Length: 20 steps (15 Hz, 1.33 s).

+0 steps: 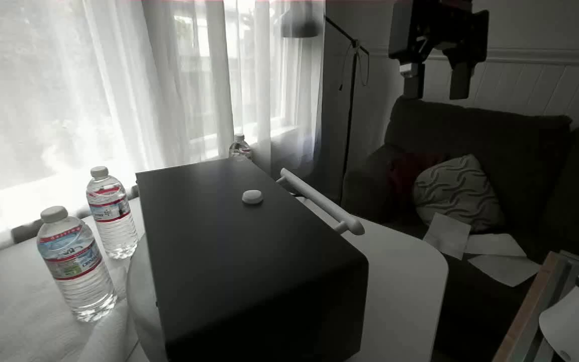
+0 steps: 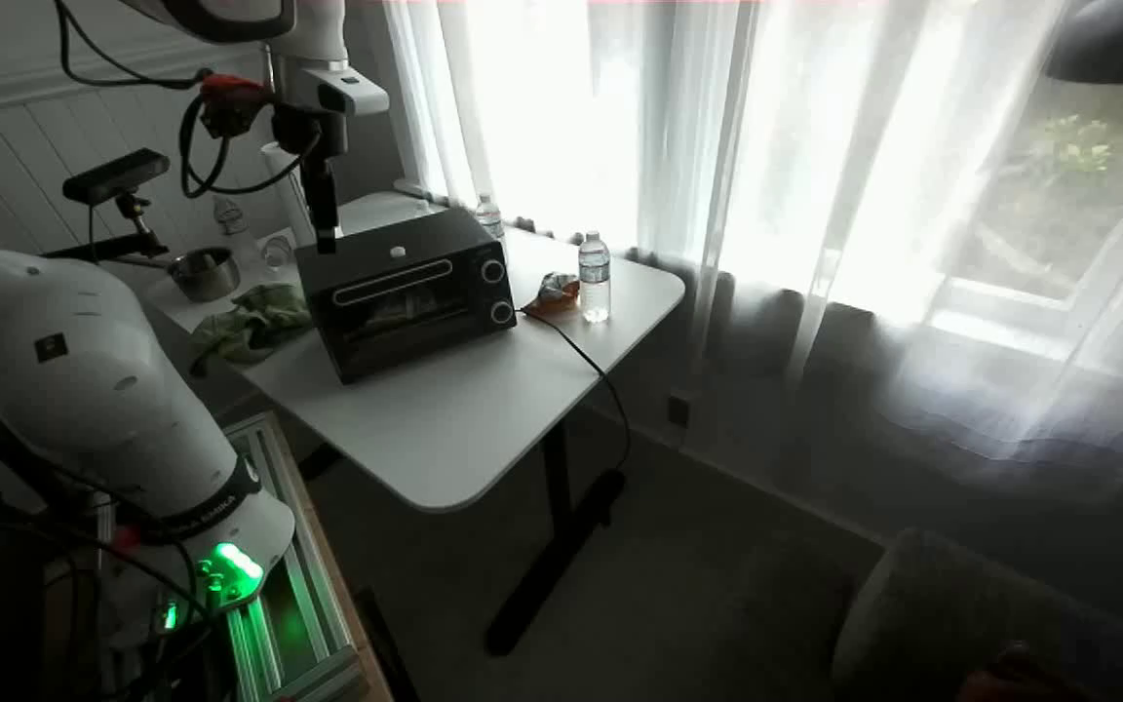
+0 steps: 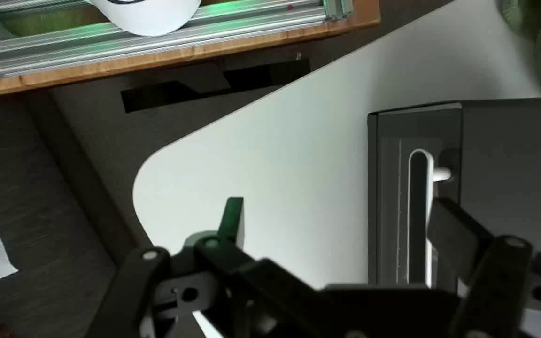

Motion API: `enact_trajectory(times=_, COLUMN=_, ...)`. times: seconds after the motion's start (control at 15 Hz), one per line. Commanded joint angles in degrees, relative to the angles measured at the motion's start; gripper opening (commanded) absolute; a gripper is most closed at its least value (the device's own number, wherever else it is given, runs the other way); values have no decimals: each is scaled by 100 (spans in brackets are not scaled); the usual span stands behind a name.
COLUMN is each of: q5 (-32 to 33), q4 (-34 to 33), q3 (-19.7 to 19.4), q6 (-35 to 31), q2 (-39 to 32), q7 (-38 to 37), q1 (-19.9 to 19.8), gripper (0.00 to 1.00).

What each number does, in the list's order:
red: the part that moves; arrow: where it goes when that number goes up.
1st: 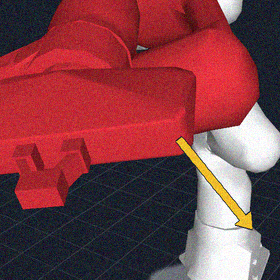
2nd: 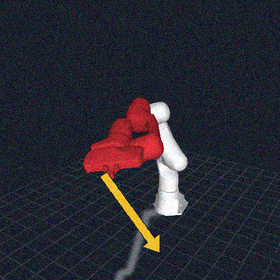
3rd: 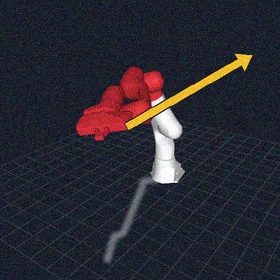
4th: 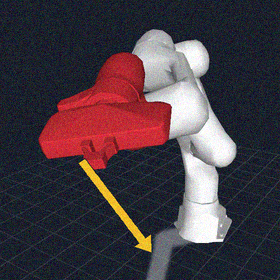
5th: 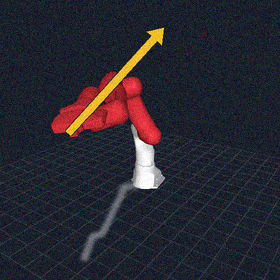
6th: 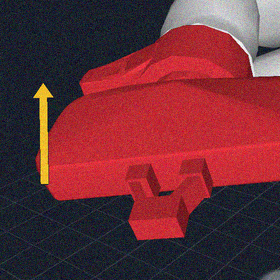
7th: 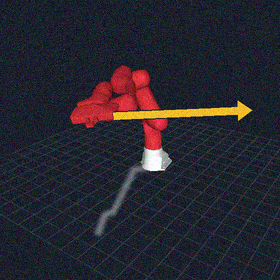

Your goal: Open the oven door

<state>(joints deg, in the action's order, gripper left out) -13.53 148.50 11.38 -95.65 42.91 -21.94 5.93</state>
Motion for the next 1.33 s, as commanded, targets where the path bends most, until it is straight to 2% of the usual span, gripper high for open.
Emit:
enact_trajectory(times=0.0, q5=-29, q4=-10, q3=52, q6=19, q2=6, q7=37, q1=-69, gripper=100)
enact_trajectory(times=0.73, q5=-29, q4=-10, q3=52, q6=19, q2=6, q7=37, q1=-69, gripper=100)
enact_trajectory(times=0.87, q5=-192, q4=-113, q3=101, q6=-23, q2=-227, q7=-129, q1=-76, gripper=100)
enact_trajectory(times=1.07, q5=-238, q4=-129, q3=250, q6=-376, q2=-505, q7=-326, q1=-115, gripper=100)
enact_trajectory(times=1.27, q5=-137, q4=-152, q3=443, q6=-1021, q2=-924, q7=-724, q1=-189, gripper=100)
